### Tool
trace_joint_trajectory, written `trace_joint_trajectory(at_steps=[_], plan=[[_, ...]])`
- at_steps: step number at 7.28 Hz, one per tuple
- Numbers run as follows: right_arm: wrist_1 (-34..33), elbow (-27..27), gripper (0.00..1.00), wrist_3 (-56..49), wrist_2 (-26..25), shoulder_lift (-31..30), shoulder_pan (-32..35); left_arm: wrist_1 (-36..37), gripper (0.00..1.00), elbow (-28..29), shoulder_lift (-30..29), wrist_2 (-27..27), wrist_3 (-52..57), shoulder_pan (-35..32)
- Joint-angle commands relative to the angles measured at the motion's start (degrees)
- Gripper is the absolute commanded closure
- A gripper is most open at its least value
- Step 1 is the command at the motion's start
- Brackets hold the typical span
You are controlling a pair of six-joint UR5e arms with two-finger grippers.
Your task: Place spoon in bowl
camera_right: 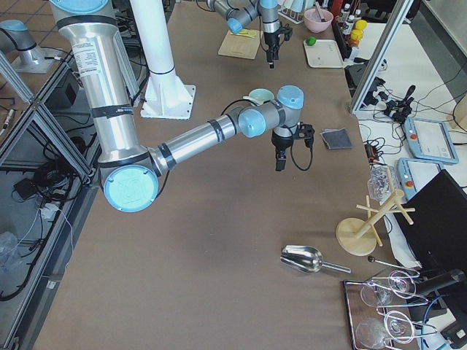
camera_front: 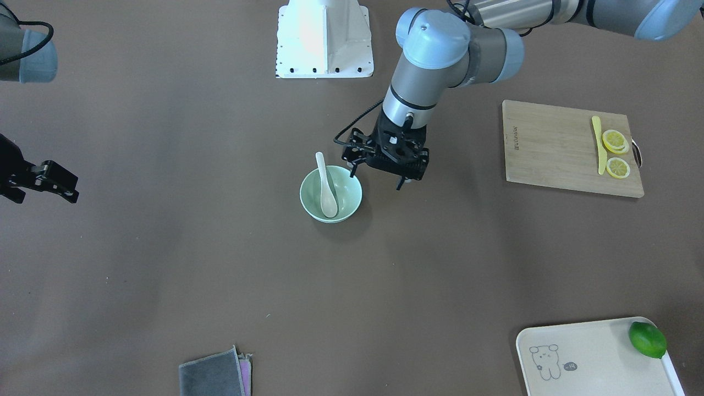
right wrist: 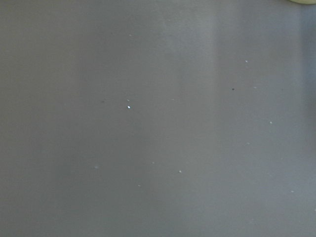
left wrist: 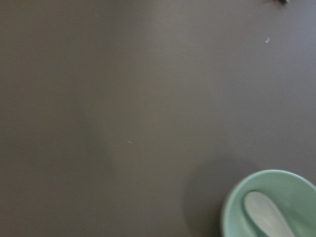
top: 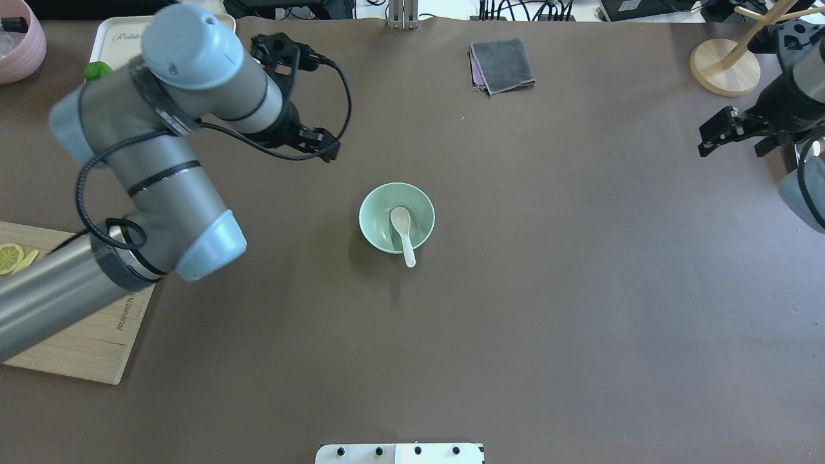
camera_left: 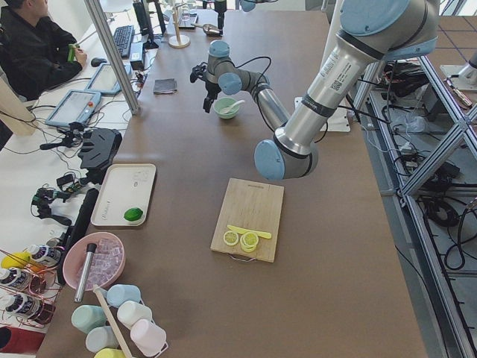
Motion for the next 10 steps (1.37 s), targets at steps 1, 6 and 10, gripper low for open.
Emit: trace_joint_trajectory(at_steps=[1, 6, 10], plan=[[0.2, 0.1, 0.00, -8.1, 0.8, -6.3, 6.2, 0.7, 0.02, -2.5, 8.4, -1.3, 11.9, -10.4], [0.1, -0.5, 0.00, -23.0, 1.7, -14.8, 16.5, 0.9, 0.02, 1.5, 22.1, -22.9, 32.8, -36.3], [0.1, -1.0, 0.00, -25.6, 3.5, -17.7, 18.7, -2.8, 0.02, 2.8, 32.5, -22.1, 33.0, -43.4]])
